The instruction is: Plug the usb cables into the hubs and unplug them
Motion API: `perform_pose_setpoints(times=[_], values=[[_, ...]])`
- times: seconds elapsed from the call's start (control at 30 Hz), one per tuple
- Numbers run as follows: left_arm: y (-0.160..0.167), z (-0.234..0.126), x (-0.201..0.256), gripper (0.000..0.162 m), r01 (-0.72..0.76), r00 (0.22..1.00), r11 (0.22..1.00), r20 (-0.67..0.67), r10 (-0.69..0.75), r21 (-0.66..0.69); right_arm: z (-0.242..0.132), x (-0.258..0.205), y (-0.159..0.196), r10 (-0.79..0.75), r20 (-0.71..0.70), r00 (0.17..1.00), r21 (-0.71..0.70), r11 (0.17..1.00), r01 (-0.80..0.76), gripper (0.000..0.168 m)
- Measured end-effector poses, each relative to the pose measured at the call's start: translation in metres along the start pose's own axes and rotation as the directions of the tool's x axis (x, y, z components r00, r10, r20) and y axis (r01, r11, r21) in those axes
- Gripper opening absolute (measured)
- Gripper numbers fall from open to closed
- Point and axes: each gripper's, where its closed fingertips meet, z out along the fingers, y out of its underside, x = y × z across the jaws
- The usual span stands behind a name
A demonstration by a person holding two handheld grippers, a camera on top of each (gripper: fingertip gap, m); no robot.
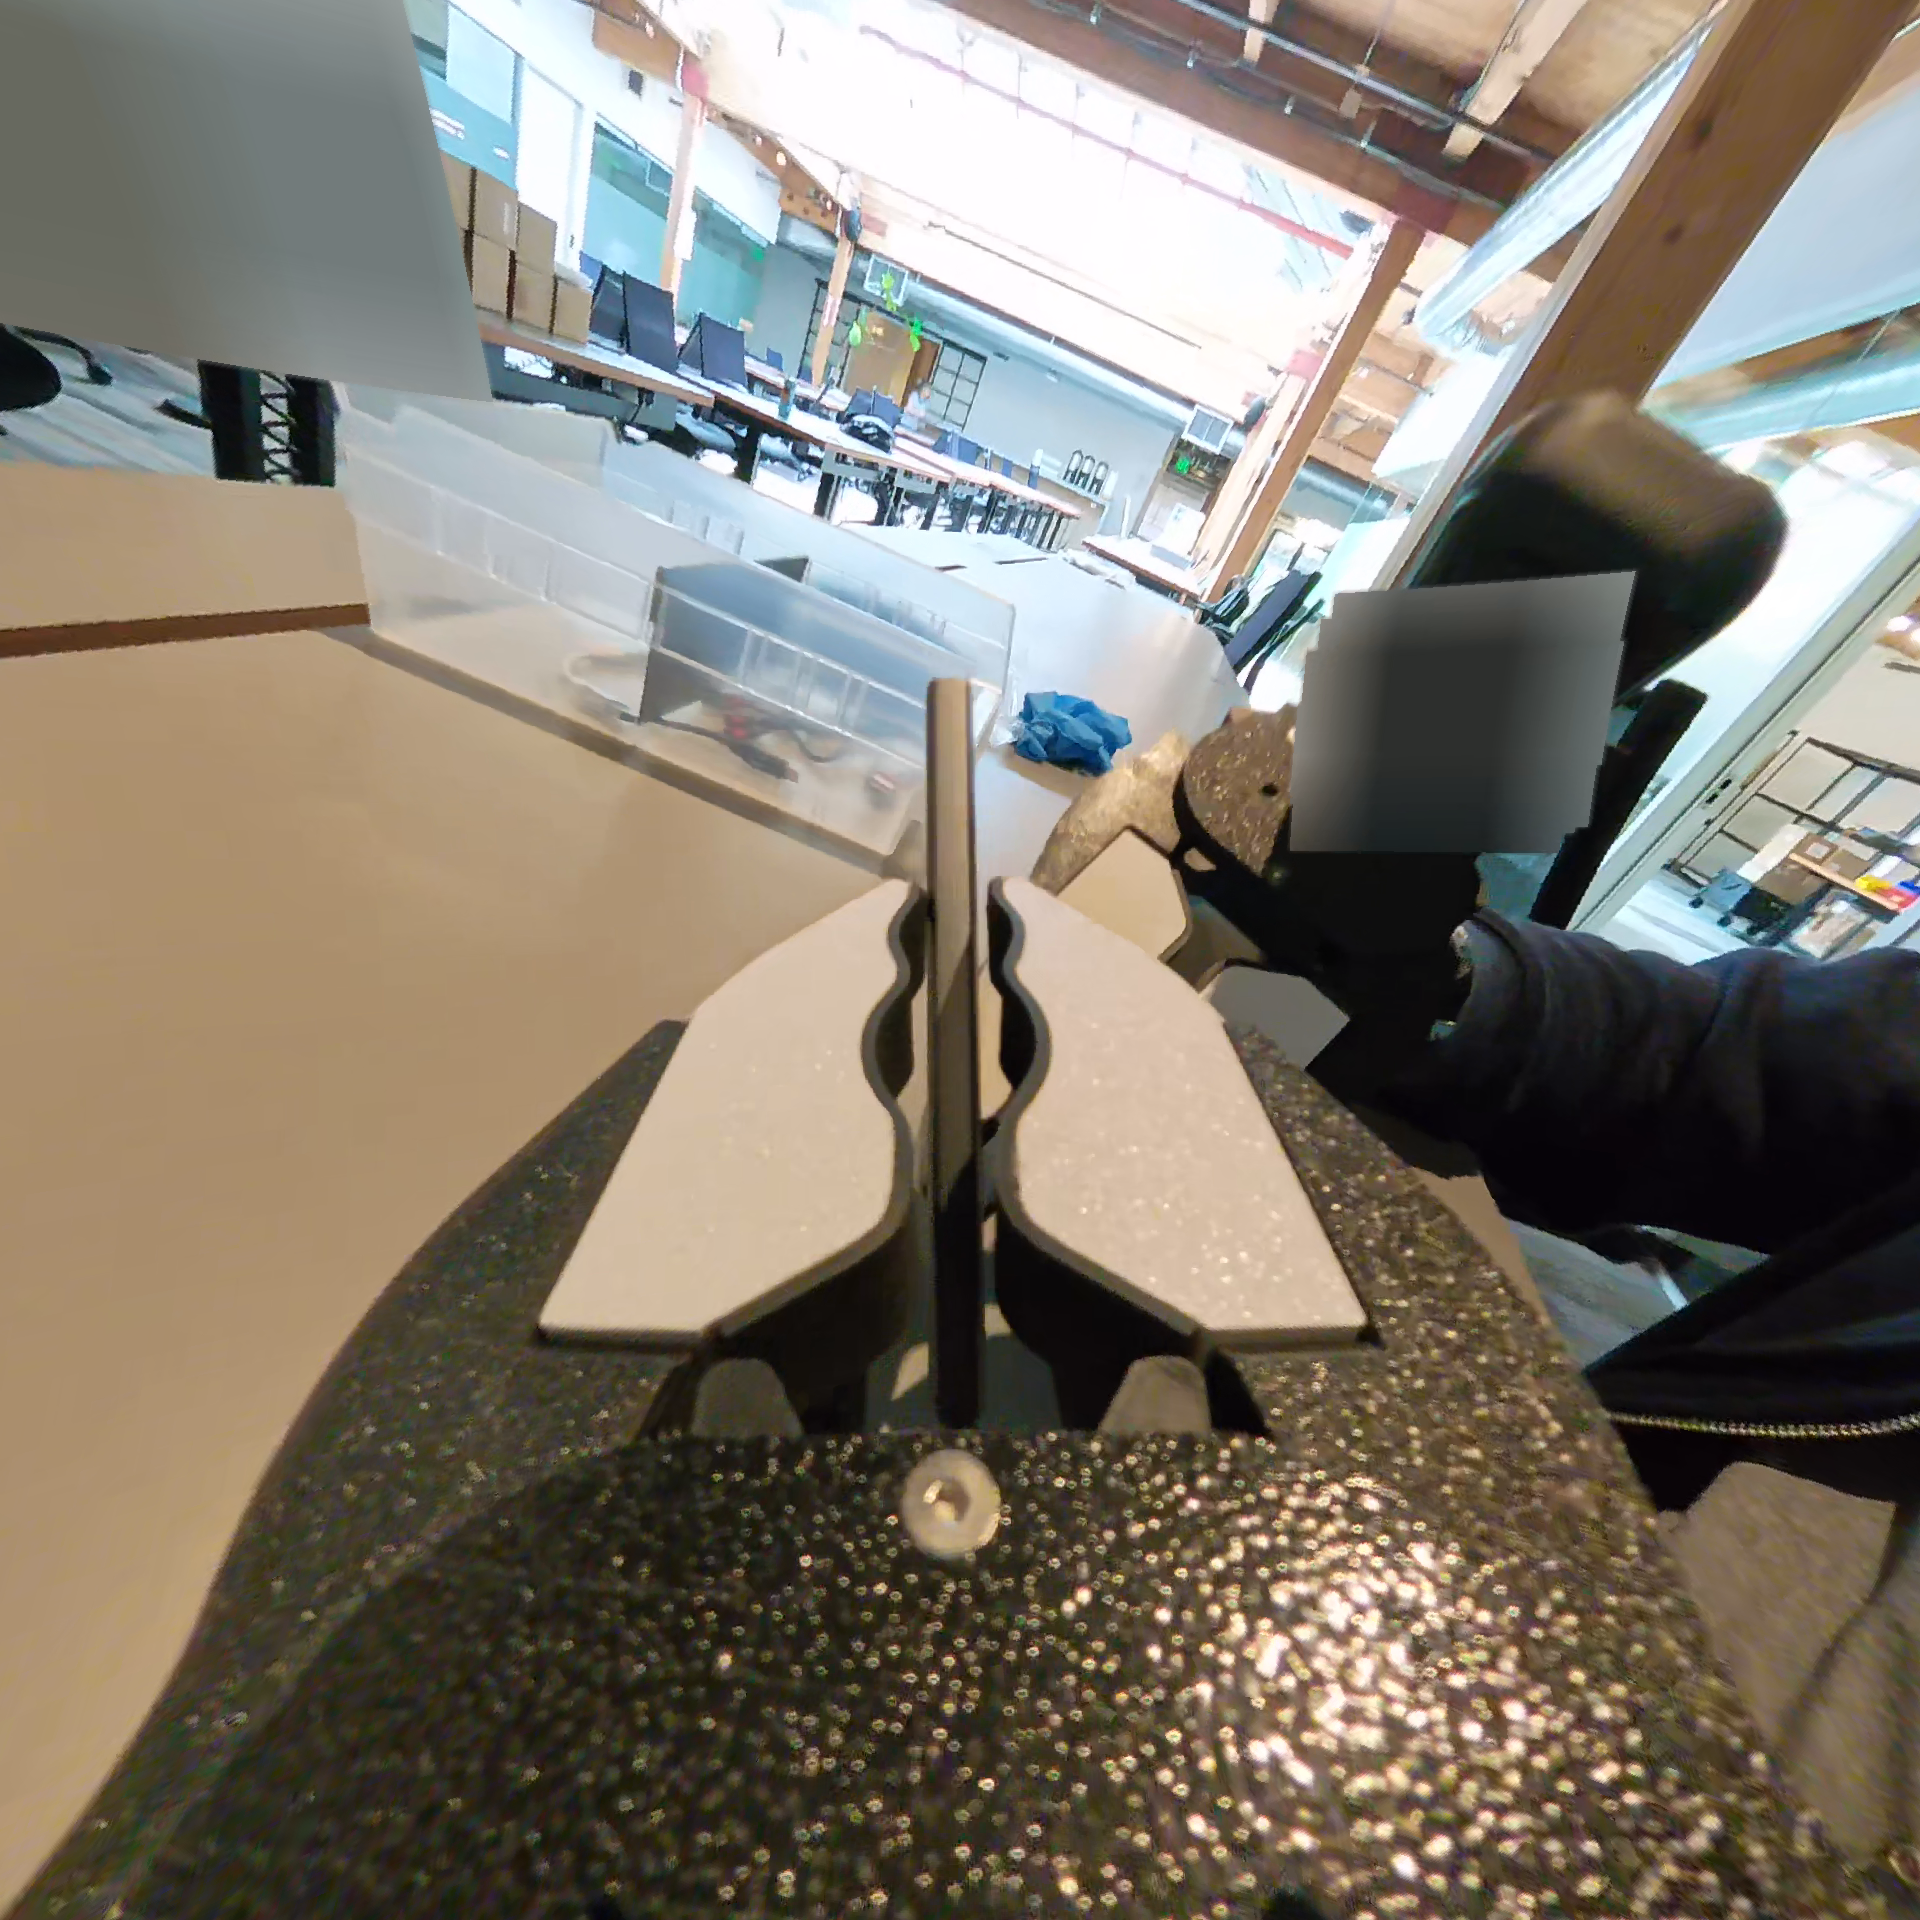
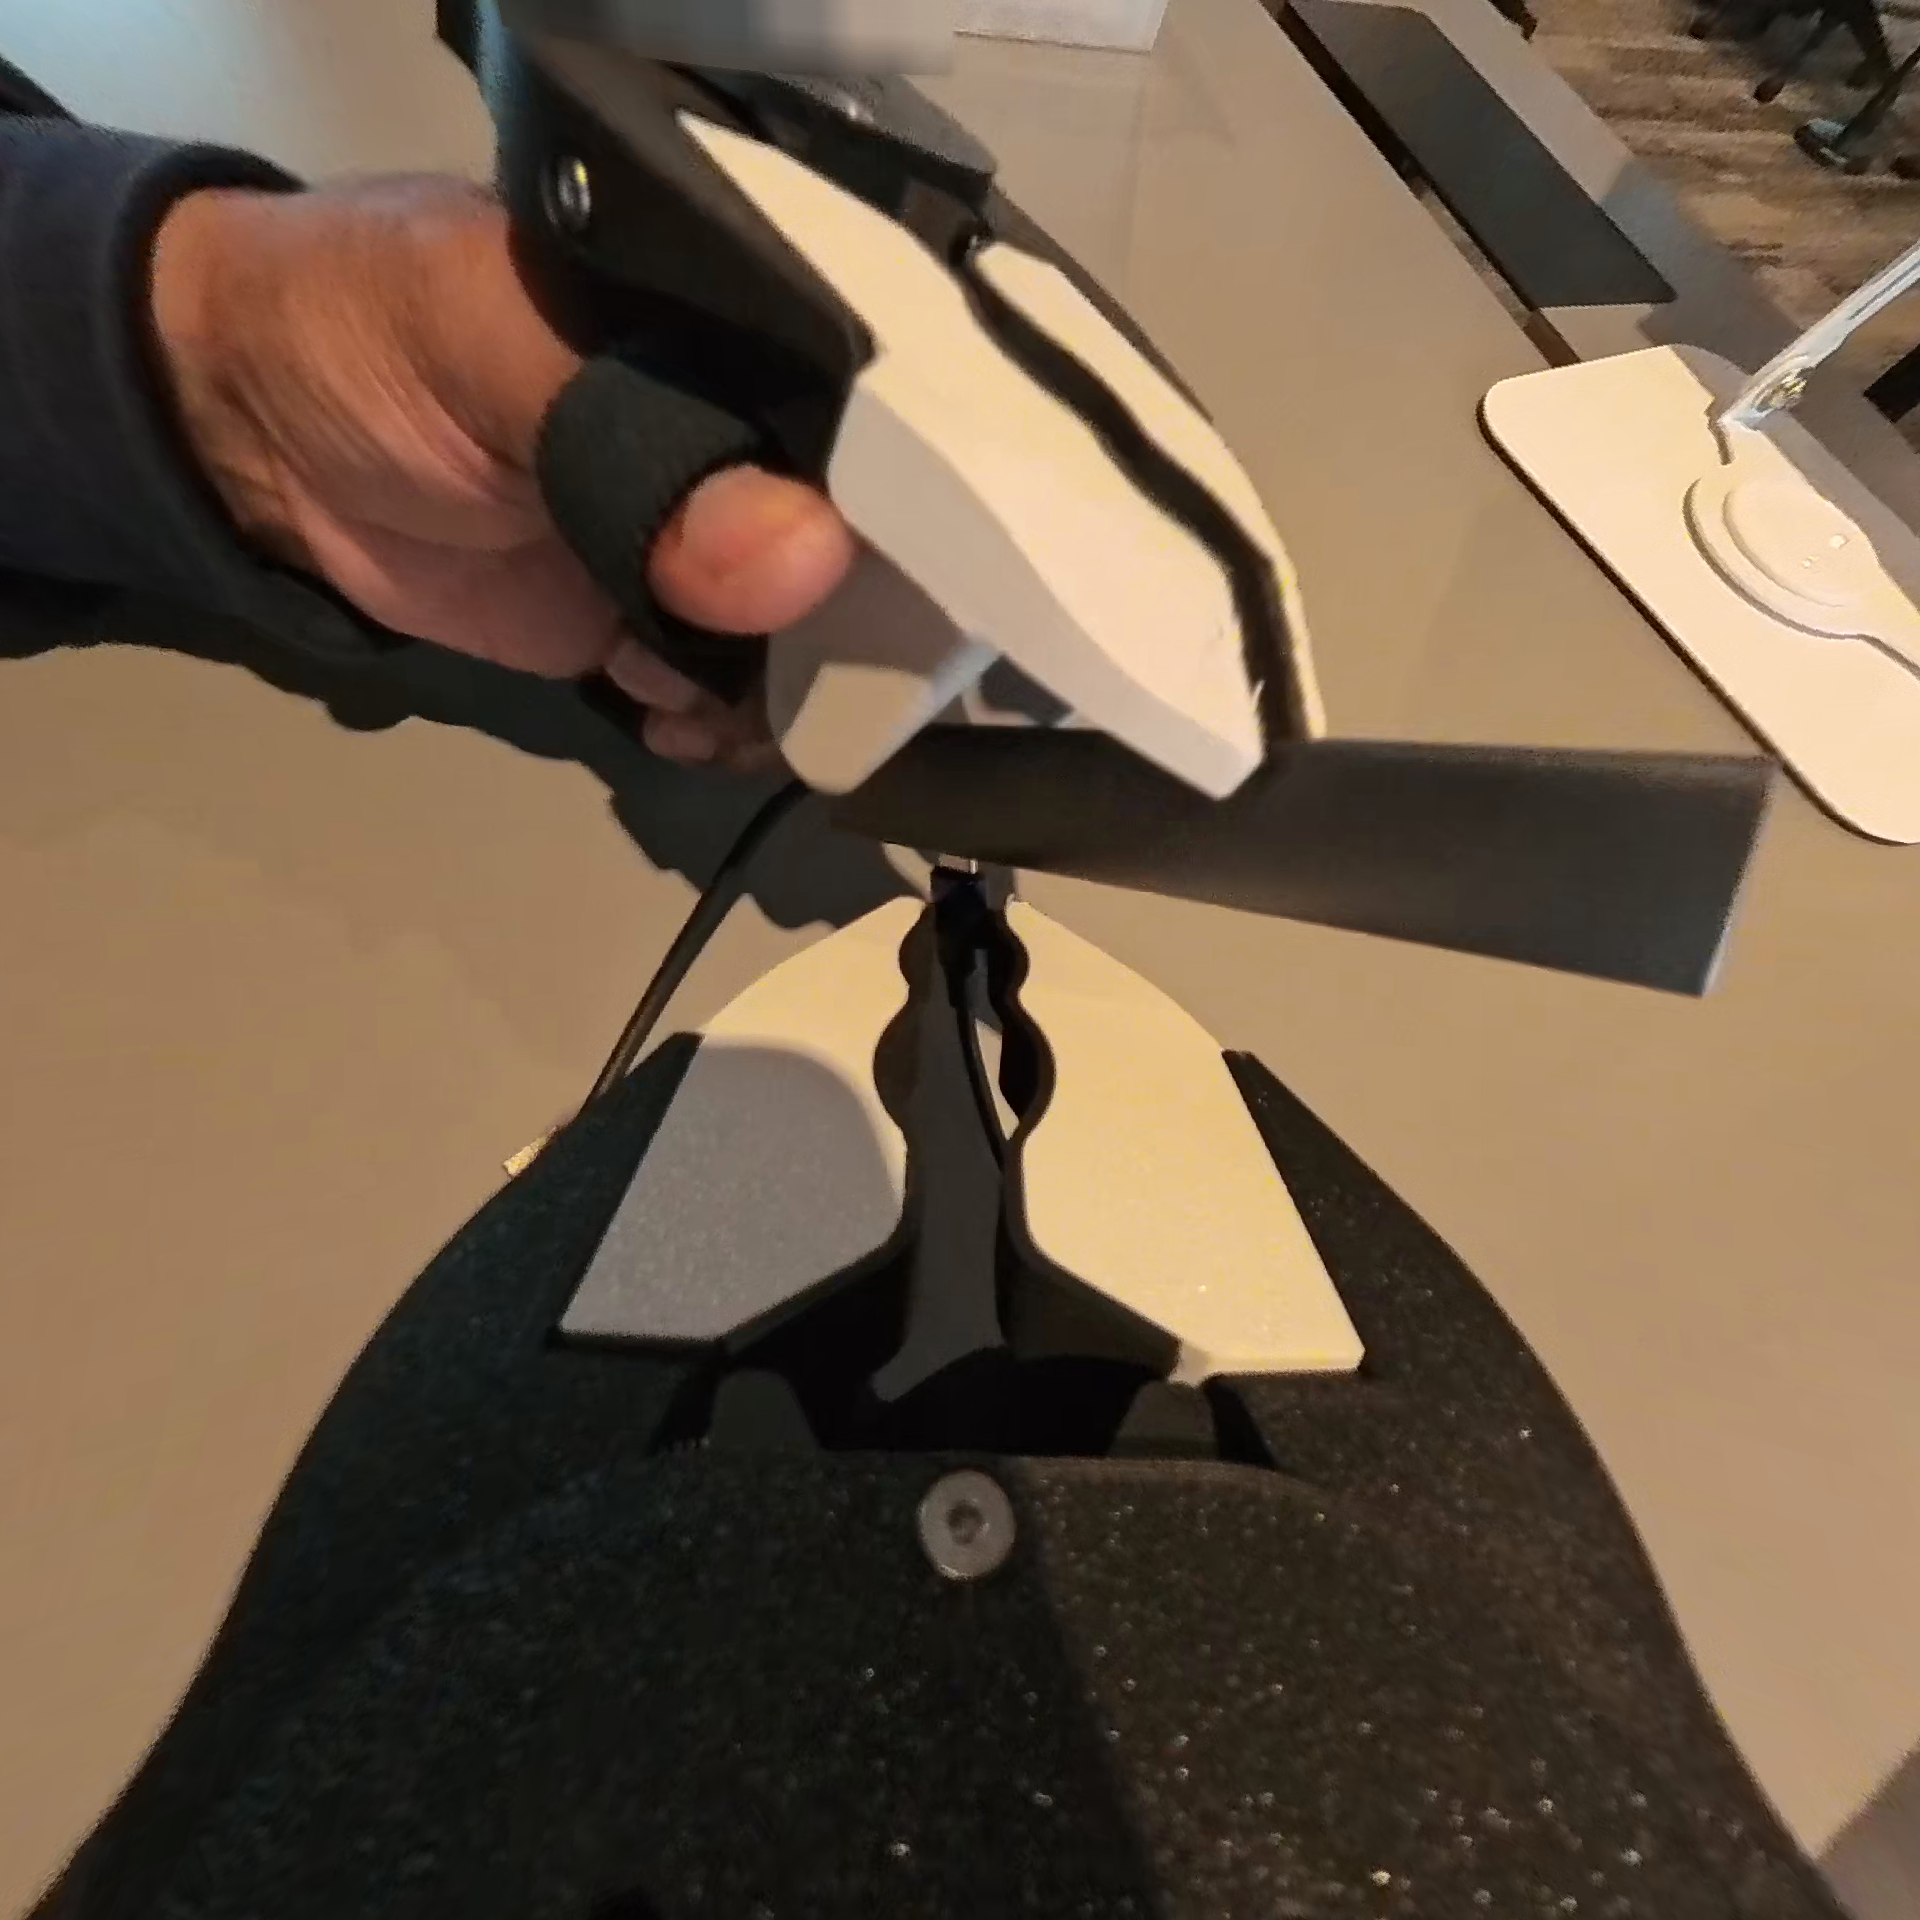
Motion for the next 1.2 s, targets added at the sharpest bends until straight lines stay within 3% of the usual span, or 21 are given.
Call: perform_pose_setpoints(times=[0.17,0.43,0.7,0.83,1.07,1.2], values=[[-0.017,-0.013,0.001,0.011,0.016,0.999,0.999,-0.039,-0.014,0.038,0.001,0.0,0.002,0.001,0.006,1.0,-0.002,1.0,-0.001,0.009],[0.016,-0.034,-0.01,0.018,-0.042,0.999,0.959,-0.041,0.031,-0.281,-0.002,0.005,0.0,-0.017,-0.012,1.0,0.013,1.0,0.017,0.009],[0.043,-0.034,-0.009,0.02,-0.072,0.997,0.904,-0.058,0.052,-0.421,-0.005,0.008,-0.003,-0.088,-0.058,0.994,0.012,0.996,0.089,0.009],[0.048,-0.032,-0.006,0.011,-0.119,0.992,0.892,-0.094,0.087,-0.436,-0.005,0.008,-0.002,-0.103,-0.059,0.993,0.004,0.995,0.104,0.009],[0.054,-0.03,-0.002,0.01,-0.215,0.976,0.856,-0.127,0.175,-0.471,-0.003,0.004,0.005,-0.159,-0.042,0.986,-0.049,0.986,0.157,0.008],[0.045,-0.027,0.0,0.009,-0.201,0.979,0.885,-0.115,0.168,-0.419,-0.008,0.008,0.0,-0.153,-0.062,0.986,-0.032,0.988,0.151,0.009]])
